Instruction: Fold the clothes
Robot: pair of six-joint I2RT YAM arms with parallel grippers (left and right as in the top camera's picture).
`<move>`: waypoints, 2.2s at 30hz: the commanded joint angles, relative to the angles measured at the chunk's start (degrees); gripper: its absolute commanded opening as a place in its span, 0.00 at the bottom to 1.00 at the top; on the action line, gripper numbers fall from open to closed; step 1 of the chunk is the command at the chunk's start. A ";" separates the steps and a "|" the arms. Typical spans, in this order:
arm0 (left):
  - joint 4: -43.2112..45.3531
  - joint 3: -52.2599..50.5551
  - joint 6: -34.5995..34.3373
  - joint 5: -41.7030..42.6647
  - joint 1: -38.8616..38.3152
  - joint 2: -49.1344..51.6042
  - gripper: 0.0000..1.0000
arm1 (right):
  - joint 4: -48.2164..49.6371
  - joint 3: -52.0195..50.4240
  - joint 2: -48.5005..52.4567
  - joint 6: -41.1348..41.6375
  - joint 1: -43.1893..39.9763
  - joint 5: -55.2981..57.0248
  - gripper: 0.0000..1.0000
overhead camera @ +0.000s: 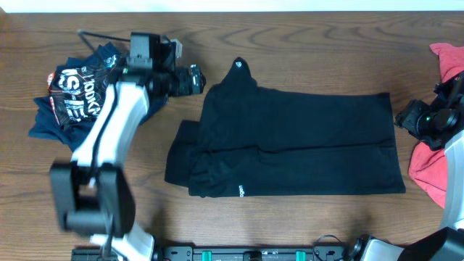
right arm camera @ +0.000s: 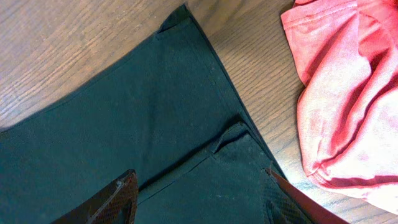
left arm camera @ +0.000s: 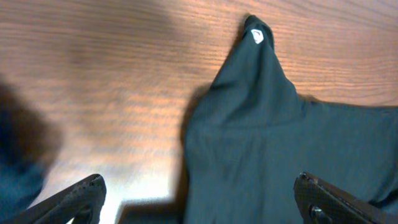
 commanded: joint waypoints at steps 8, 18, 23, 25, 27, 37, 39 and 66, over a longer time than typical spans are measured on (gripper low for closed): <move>7.17 9.14 -0.22 13.68 0.07 19.04 0.98 | -1.16 -0.24 0.13 -1.05 -0.55 -0.79 0.59; 9.07 9.11 -1.07 15.13 -5.03 23.30 0.76 | -0.63 -0.24 0.13 -1.05 -0.55 -0.76 0.57; 10.36 9.11 -1.07 15.08 -7.26 23.39 0.29 | -0.68 -0.24 0.13 -1.05 -0.55 -0.74 0.57; 10.69 9.11 -1.09 15.02 -7.21 23.37 0.19 | -0.68 -0.24 0.13 -1.05 -0.55 -0.74 0.57; 10.91 9.11 -1.09 14.45 -6.82 23.28 0.14 | -0.66 -0.24 0.13 -1.07 -0.55 -0.72 0.56; 11.72 9.14 -3.56 13.62 -4.79 21.20 0.10 | 4.76 -0.24 3.72 -1.05 -0.52 0.02 0.45; 11.21 9.14 -3.98 13.64 -4.83 20.85 0.10 | 7.23 -0.24 6.54 -1.05 -0.48 0.02 0.45; 8.00 9.11 -4.63 13.62 -4.81 18.29 0.09 | 45.20 -0.24 35.69 -0.98 4.61 -4.00 0.55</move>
